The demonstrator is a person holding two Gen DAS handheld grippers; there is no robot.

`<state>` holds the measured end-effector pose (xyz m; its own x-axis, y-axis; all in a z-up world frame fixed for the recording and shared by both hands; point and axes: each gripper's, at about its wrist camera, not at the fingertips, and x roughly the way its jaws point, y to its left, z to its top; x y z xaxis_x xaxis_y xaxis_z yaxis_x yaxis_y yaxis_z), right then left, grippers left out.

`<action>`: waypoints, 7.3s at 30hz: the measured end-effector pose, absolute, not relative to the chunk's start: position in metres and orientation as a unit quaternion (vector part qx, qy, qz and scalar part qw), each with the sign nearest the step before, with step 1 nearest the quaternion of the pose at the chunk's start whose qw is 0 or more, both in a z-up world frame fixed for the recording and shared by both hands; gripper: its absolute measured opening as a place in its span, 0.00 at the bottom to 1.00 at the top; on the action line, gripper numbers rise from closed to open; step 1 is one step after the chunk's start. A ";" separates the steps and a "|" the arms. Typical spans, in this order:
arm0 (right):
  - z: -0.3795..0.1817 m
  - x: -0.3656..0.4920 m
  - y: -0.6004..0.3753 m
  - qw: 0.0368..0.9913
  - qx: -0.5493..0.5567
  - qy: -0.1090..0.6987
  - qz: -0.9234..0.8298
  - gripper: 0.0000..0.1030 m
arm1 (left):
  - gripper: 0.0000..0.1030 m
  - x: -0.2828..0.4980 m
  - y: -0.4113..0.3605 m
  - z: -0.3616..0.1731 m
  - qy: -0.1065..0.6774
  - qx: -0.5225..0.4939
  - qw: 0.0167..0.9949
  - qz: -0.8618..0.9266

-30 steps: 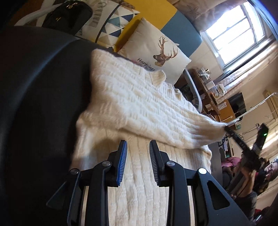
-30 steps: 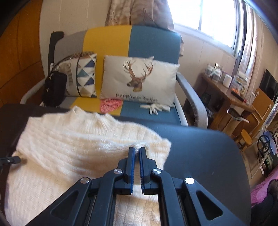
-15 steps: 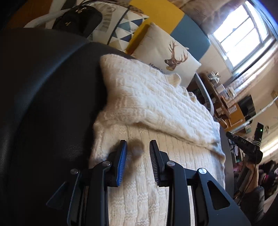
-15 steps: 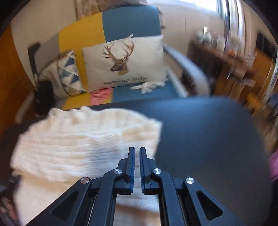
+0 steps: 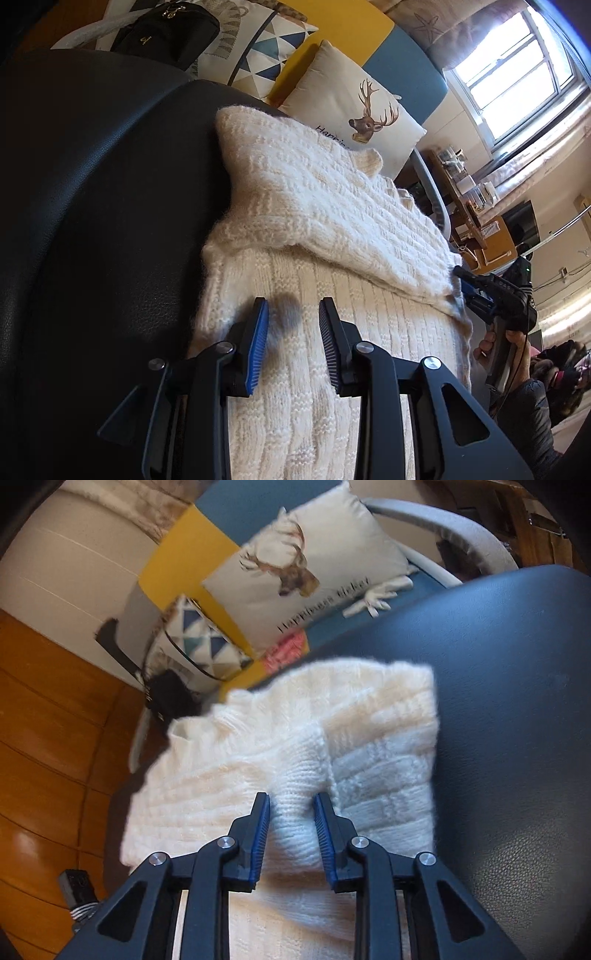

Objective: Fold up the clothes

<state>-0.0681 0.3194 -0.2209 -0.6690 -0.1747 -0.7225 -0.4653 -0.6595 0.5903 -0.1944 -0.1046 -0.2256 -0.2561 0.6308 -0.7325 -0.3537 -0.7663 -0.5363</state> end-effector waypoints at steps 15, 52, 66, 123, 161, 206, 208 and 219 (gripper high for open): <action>-0.202 -0.090 0.267 0.223 -0.485 0.135 0.834 0.05 | 0.43 -0.186 -0.102 -0.217 -0.089 -0.503 0.290 0.809; -0.159 -0.088 0.244 0.180 -0.412 0.151 0.880 0.26 | 0.51 -0.230 -0.038 -0.188 0.007 -0.439 0.266 0.858; -0.178 -0.128 0.229 0.167 -0.411 0.104 0.890 0.27 | 0.51 -0.255 -0.034 -0.182 0.041 -0.391 0.266 0.880; -0.175 -0.140 0.251 0.217 -0.419 0.101 0.876 0.99 | 0.70 -0.298 0.051 -0.192 0.116 -0.410 0.319 0.846; -0.171 -0.094 0.280 0.263 -0.448 0.110 0.848 0.94 | 0.72 -0.278 0.035 -0.184 0.112 -0.400 0.291 0.862; -0.184 0.168 0.105 0.188 -0.500 0.232 0.813 0.23 | 0.72 0.013 -0.128 -0.216 0.134 -0.443 0.333 0.822; -0.169 0.163 0.108 0.191 -0.468 0.228 0.832 0.23 | 0.72 0.011 -0.127 -0.208 0.123 -0.438 0.337 0.824; -0.201 0.159 0.146 0.213 -0.494 0.261 0.801 0.22 | 0.72 0.012 -0.131 -0.211 0.149 -0.444 0.329 0.820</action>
